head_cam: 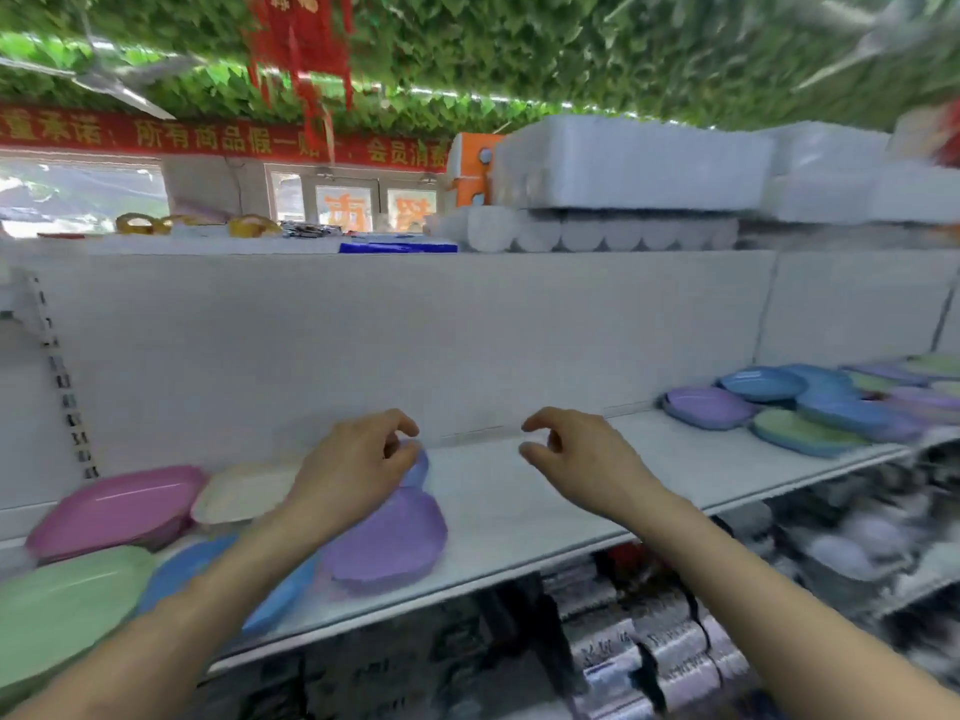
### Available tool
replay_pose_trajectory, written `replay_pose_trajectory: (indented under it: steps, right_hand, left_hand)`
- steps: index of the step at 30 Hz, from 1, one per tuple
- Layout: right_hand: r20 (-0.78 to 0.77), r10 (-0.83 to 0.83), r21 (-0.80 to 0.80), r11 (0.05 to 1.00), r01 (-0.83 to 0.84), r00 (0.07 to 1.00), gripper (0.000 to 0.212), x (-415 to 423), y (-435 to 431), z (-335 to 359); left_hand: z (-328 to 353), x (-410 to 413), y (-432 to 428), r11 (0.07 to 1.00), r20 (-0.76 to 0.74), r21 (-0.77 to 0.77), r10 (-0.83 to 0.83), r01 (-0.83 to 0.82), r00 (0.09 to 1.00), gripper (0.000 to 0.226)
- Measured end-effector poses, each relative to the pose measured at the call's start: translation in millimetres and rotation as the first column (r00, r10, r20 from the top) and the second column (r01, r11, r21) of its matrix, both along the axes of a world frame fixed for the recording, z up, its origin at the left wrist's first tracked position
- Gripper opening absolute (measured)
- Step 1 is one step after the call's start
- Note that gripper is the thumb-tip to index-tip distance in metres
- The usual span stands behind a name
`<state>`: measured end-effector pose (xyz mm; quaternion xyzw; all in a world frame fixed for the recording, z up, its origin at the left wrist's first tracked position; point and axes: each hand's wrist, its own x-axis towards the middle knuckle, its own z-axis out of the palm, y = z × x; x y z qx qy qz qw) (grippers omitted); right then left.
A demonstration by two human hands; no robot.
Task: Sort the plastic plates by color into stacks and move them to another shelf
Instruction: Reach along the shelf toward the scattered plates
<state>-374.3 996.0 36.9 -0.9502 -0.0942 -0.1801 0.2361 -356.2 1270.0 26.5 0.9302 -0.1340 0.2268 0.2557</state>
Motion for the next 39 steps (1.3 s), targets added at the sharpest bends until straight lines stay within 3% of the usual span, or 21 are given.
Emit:
replay_pose_trajectory:
  steps: [9, 16, 29, 39]
  right_hand:
    - [-0.029, -0.219, 0.031, 0.975, 0.22, 0.975, 0.028, -49, -215, -20]
    - [-0.062, -0.31, 0.124, 0.941, 0.316, 0.949, 0.025, -38, -322, -40]
    - [-0.004, -0.329, 0.067, 0.942, 0.329, 0.944, 0.021, 95, -453, -17]
    - [0.018, -0.264, 0.085, 0.961, 0.262, 0.964, 0.013, 193, -506, -13]
  left_hand:
    - [-19, 20, -223, 0.967, -0.108, 0.026, -0.251, 0.255, 0.962, 0.018]
    - [-22, 61, -334, 0.938, -0.156, 0.083, -0.321, 0.336, 0.934, 0.018]
    - [-20, 214, -432, 0.956, -0.191, 0.075, -0.266, 0.284, 0.945, 0.015]
    - [-40, 266, -440, 0.989, -0.261, 0.041, -0.124, 0.14, 0.957, 0.01]
